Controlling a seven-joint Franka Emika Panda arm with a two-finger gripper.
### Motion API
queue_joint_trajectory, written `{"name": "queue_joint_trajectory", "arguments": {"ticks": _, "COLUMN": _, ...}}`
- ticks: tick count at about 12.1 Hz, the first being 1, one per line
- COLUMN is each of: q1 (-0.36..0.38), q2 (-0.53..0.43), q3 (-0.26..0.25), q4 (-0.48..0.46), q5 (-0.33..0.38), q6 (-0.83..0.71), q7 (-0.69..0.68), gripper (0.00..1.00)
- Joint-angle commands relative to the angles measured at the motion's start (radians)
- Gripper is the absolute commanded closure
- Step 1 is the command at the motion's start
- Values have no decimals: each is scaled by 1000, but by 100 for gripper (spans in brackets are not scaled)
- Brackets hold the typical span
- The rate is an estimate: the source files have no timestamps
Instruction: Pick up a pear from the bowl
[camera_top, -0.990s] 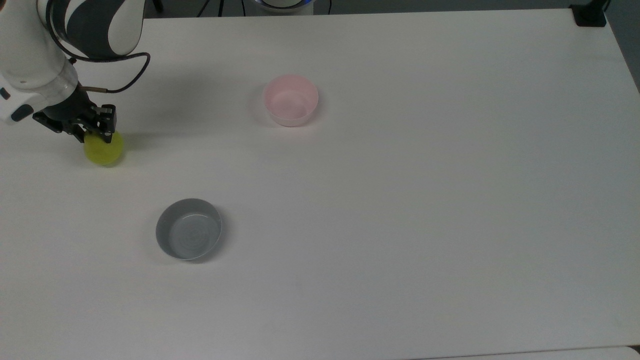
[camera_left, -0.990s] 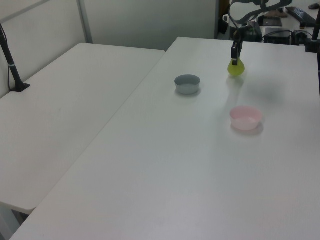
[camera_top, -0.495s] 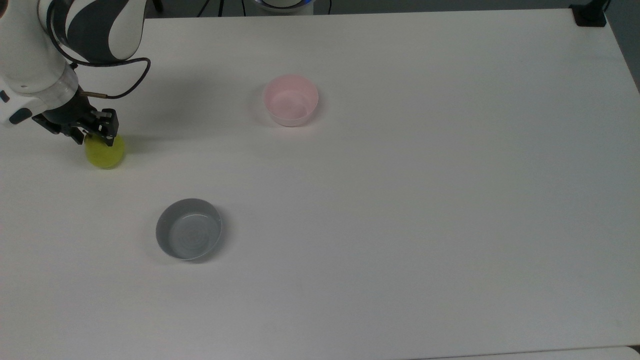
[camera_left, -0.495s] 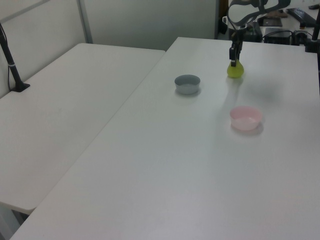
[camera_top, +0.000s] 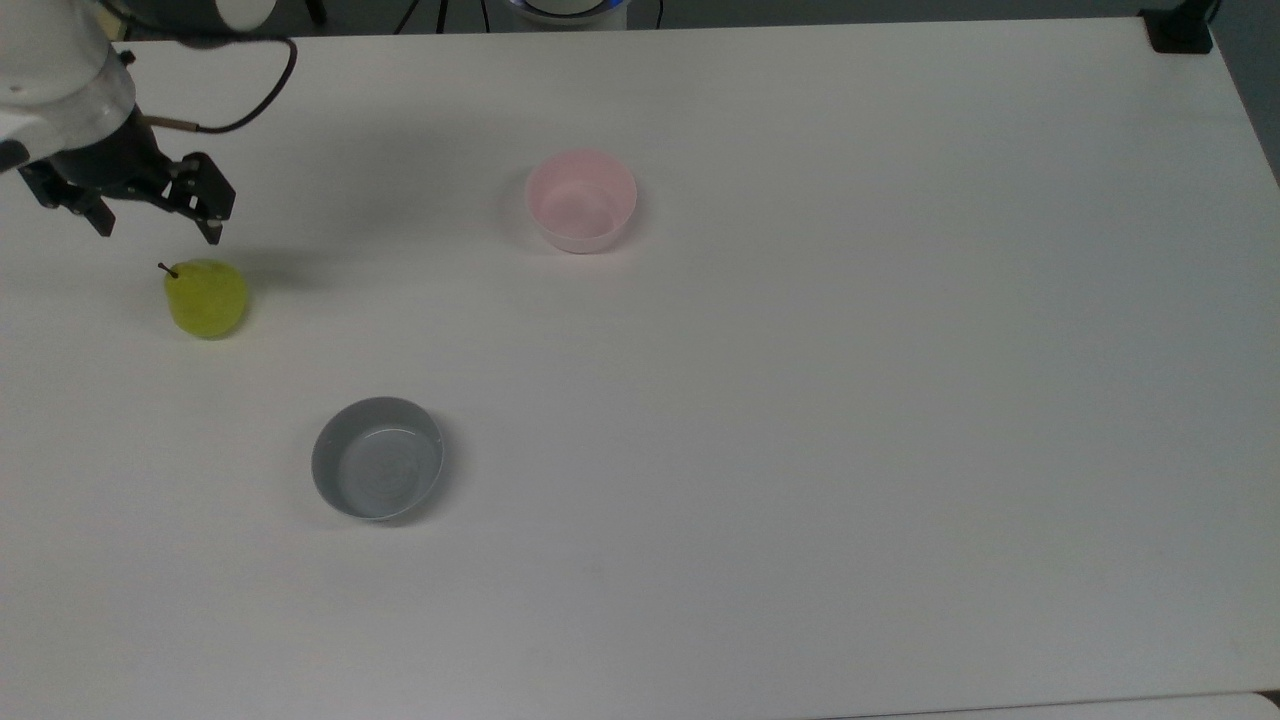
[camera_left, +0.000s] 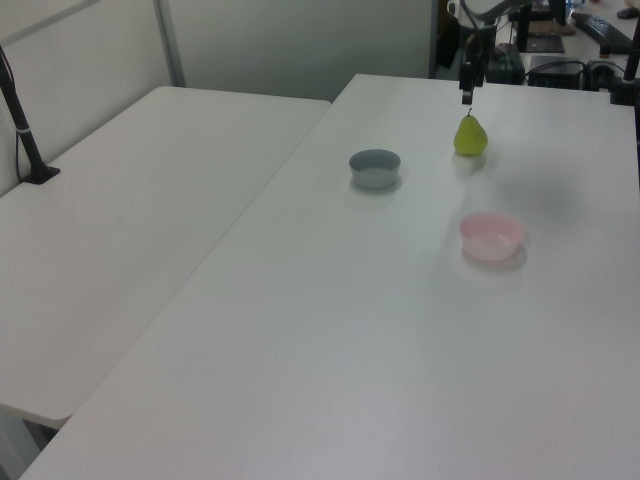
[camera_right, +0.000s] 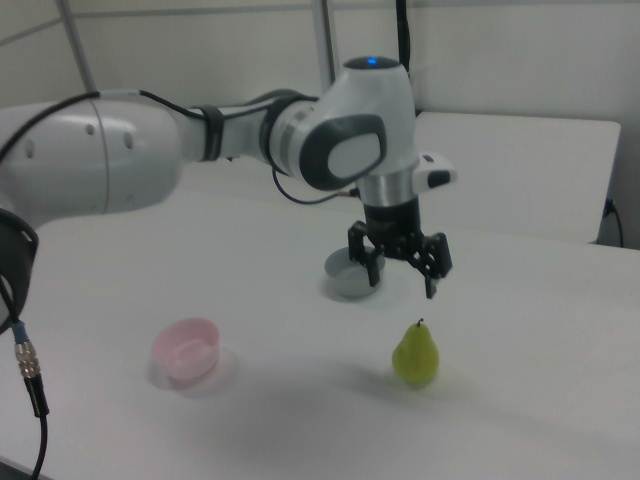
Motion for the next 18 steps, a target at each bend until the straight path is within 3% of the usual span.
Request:
{"name": "queue_joint_trajectory", "arguments": {"ticks": 1, "q1": 66, "q2": -133, "q3": -3, "q4": -27, "q5": -25, "q6": -161, "q7": 116, "gripper": 0}}
{"name": "queue_joint_trajectory", "arguments": {"ticks": 7, "q1": 183, "q2": -334, "q3": -7, "q4": -39, "q5": -25, "q6": -362, "q7": 259, "gripper": 0}}
{"name": "queue_joint_trajectory", "arguments": {"ticks": 10, "q1": 322, "q2": -431, "q3": -65, "q4": -72, "q5": -14, "q6": -443, "q7": 362, "gripper": 0}}
{"name": "queue_joint_trajectory", "arguments": {"ticks": 12, "q1": 365, "q2": -475, "q3": -66, "q4": -112, "q5": 4, "q6": -443, "q7": 391, "gripper": 0}}
{"name": "queue_joint_trajectory", "arguments": {"ticks": 14, "q1": 372, "q2": -463, "q3": -55, "q4": -125, "q5": 61, "q6": -404, "q7": 348, "gripper": 0}}
{"name": "queue_joint_trajectory", "arguments": {"ticks": 18, "q1": 347, "q2": -459, "q3": -6, "q4": -188, "q5": 40, "q6": -240, "q7": 239, "gripper": 0}}
